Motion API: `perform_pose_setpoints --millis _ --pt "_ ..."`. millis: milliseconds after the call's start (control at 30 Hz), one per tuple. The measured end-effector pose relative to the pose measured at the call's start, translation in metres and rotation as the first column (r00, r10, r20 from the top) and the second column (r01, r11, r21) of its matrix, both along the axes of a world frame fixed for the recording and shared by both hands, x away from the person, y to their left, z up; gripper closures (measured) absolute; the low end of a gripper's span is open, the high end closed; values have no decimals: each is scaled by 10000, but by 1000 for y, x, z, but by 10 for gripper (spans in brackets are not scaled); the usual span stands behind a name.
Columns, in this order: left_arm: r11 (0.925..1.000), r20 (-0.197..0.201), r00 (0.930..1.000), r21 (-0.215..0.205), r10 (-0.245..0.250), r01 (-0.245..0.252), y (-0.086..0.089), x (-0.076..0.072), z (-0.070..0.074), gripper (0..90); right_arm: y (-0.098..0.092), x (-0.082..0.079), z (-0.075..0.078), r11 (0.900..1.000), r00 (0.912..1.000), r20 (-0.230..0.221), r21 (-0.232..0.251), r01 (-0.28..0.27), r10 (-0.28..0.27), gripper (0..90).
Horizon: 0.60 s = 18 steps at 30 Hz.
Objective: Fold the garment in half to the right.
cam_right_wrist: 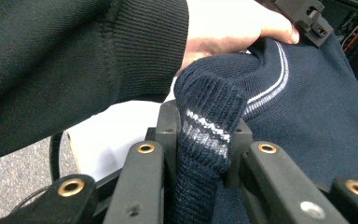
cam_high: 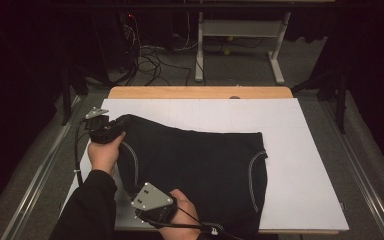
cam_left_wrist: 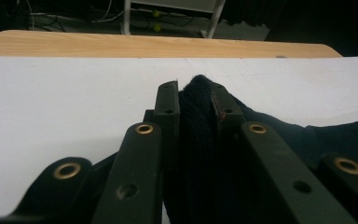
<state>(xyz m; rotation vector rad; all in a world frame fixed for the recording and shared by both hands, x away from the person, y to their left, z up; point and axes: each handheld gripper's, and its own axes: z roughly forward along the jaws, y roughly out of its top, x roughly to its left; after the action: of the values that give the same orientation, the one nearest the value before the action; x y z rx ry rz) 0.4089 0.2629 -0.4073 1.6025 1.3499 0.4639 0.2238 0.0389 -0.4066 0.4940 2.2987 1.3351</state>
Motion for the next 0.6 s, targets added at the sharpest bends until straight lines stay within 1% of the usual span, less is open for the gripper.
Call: perform_pose_setpoints --millis 167,233,433,600 --pt "9998 14 9999 149 129 -130 10 -3 -1 732 12 0 -2 9999 9999 -22 -11 -151 151 746" --pt "9998 40 9998 40 217 -217 14 -4 -2 732 16 0 -3 9998 9998 -14 -19 -199 199 746" --pt "9994 -12 9994 -38 338 -338 22 -5 -7 731 23 1 -5 9996 9996 -97 99 -274 275 746" --pt "9990 -31 9990 24 449 -449 31 -6 -9 730 30 2 -9 9991 9991 -200 186 -377 381 746"
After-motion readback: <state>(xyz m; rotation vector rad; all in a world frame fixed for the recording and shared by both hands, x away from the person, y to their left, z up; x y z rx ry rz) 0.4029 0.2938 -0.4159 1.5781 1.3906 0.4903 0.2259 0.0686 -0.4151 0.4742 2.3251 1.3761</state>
